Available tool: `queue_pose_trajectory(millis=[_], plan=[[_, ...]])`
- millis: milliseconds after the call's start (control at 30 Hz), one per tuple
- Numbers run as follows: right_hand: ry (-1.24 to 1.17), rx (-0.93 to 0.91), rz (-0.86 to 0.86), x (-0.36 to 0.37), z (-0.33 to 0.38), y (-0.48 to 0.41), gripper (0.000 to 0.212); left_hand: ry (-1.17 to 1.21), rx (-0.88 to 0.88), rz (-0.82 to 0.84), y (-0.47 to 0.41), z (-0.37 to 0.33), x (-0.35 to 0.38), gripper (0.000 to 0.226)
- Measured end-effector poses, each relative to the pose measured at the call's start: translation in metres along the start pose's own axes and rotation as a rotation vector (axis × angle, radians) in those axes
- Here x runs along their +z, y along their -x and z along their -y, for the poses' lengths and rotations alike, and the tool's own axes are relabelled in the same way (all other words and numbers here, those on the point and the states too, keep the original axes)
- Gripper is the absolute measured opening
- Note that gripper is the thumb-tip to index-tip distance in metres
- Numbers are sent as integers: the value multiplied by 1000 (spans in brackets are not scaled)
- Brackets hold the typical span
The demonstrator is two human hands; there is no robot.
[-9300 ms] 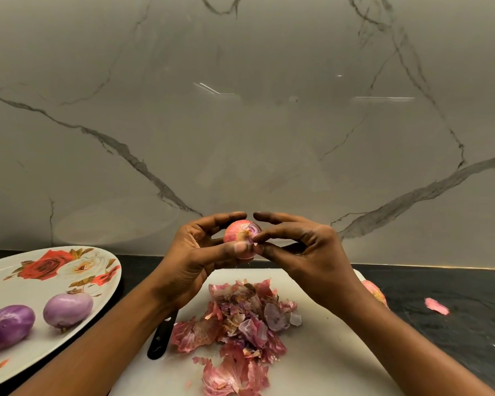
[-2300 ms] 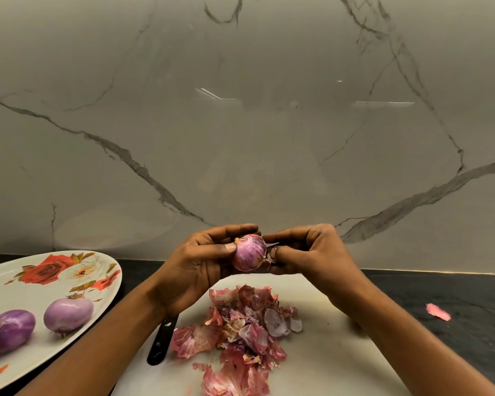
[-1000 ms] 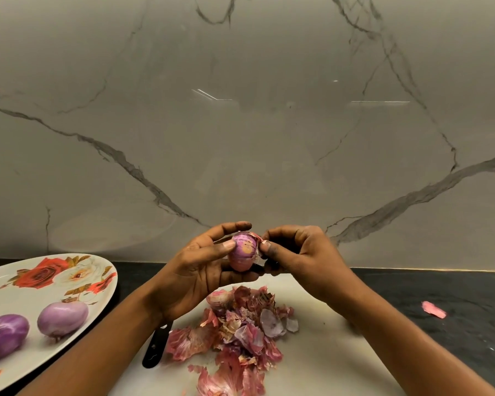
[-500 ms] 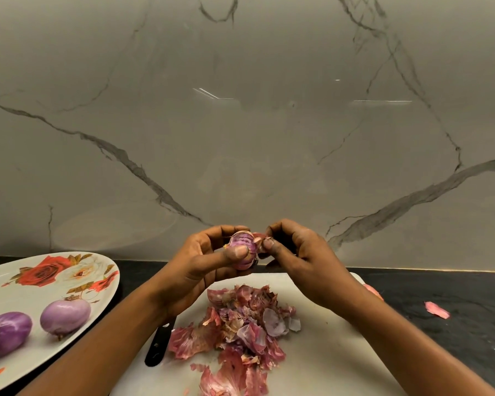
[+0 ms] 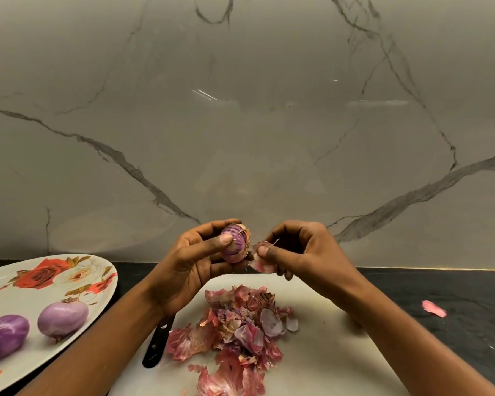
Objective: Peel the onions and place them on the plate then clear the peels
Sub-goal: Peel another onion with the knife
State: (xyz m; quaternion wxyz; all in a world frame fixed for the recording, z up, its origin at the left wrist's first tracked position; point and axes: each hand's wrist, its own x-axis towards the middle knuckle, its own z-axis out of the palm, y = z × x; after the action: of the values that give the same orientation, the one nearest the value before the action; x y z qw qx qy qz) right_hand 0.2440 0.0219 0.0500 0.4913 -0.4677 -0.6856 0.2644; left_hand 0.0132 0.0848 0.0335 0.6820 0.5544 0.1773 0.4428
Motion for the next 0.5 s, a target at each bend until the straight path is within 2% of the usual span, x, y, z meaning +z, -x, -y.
queue_pose_trajectory(millis=[167, 267, 400, 500], plan=[[50, -86, -6, 3, -3, 3, 30, -131, -13, -24, 2, 3, 4, 63], [-12, -114, -18, 4, -5, 3, 28, -188, -16, -20, 3, 4, 5, 59], [33, -131, -61, 3, -7, 2, 18, -102, -8, 5, 4, 0, 5, 79], [50, -112, -98, 1, -8, 0, 16, -38, 4, 25, 3, 0, 2, 71]])
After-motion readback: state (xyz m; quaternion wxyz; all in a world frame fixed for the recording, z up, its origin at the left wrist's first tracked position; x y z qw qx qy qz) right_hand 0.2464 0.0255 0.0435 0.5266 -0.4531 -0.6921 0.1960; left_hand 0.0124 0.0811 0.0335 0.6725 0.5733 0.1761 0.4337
